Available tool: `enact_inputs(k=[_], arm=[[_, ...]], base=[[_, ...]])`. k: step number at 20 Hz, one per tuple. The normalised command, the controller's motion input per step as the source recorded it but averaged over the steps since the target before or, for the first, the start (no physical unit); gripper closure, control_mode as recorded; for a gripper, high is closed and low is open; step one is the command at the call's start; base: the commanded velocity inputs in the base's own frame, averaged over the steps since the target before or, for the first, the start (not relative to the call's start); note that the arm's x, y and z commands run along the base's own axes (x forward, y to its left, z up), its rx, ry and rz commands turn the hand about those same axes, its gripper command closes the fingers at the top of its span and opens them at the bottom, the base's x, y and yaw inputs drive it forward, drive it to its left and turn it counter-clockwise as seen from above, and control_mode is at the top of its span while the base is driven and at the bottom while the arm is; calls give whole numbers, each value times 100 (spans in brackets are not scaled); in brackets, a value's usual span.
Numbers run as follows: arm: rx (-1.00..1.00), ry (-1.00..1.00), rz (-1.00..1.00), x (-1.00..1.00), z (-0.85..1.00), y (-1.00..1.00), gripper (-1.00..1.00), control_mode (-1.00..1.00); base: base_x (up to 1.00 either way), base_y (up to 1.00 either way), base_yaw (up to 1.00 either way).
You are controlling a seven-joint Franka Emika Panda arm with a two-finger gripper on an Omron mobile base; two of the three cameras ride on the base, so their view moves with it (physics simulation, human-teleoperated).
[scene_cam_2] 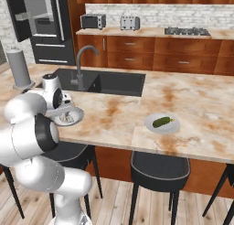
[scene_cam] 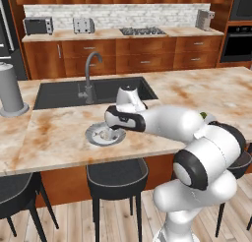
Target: Transport the fish and cucumber to the fridge. Place the fish on the rack containing meat and place the cucumber on the rack containing the vegetable, ensuring meats and vegetables are on different racks.
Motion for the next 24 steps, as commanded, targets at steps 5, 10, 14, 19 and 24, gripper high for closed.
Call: enact_inputs(k=[5, 10, 14, 19, 24], arm=[[0, 0, 0, 31, -21, 3, -100, -100], [0, 1, 0, 25, -30, 3, -100, -100], [0, 1, 0, 23, -33, 5, -100, -100], [0, 0, 0, 26, -27, 1, -100, -100], [0, 1, 0, 32, -29, 2, -100, -100]], base=[[0, 0, 0], [0, 0, 0], [0, 0, 0], [0, 0, 0], [0, 0, 0]])
